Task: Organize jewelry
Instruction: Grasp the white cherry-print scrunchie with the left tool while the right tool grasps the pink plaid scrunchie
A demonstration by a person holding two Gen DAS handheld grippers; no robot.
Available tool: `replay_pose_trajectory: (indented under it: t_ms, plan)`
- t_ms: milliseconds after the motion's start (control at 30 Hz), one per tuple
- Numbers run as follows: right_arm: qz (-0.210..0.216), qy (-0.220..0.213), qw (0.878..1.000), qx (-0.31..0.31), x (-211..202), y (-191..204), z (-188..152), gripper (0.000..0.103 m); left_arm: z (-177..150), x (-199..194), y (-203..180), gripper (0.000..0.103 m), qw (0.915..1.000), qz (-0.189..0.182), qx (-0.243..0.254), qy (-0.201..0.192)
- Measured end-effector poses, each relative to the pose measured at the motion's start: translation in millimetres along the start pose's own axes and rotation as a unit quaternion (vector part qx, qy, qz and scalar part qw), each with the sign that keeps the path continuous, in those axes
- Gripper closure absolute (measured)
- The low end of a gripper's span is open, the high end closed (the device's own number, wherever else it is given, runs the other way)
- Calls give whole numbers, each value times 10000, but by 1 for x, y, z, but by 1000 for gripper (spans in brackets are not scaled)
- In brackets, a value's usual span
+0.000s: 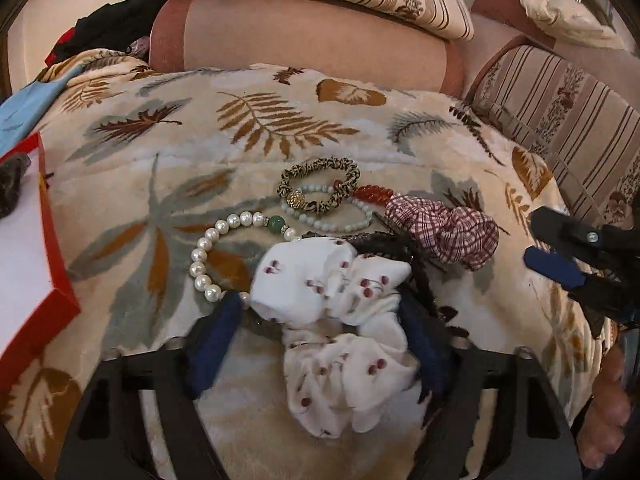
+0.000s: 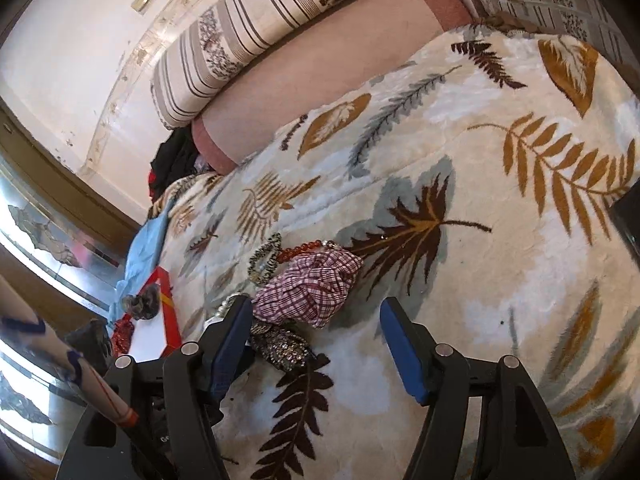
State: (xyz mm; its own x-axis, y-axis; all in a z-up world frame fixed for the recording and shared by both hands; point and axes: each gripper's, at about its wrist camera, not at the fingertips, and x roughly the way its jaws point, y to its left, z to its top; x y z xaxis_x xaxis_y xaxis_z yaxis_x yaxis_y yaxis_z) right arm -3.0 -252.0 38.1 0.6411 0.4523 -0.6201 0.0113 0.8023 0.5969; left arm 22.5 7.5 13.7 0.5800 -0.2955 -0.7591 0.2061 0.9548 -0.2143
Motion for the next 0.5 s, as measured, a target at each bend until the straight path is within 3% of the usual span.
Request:
replay_pose_trajectory:
  t_ms: [67, 133, 267, 333, 367, 400, 433, 500]
  plan:
    - [64, 86, 9999, 120, 8, -2, 1, 32, 2, 0, 0, 57, 9998, 122, 145, -37]
    - [51, 163, 9997, 197, 19, -2, 3, 31, 3, -1, 2, 67, 9997, 80, 186, -95]
    - [-25, 394, 9989, 266, 42, 1, 6, 31, 7, -11, 2, 73, 9992, 59, 281, -260]
    - [-74, 480, 9985, 255, 52, 3, 5, 33, 11, -24, 1, 73, 9975, 172, 430, -526]
    - [-93, 524, 9983, 237, 55, 3, 4, 39, 12, -27, 1, 73, 9968, 212, 462, -609]
    - [-77, 598, 9979, 223, 60, 4, 3, 64, 14, -33, 1, 73, 9957, 270, 499, -734]
    - [-61, 667, 9975, 207, 62, 4, 1, 82, 16, -36, 2, 73, 9949, 300, 517, -808]
    - [-90, 619, 9980, 52, 61, 10, 0, 87, 18, -41, 4, 73, 9937, 379, 525, -919]
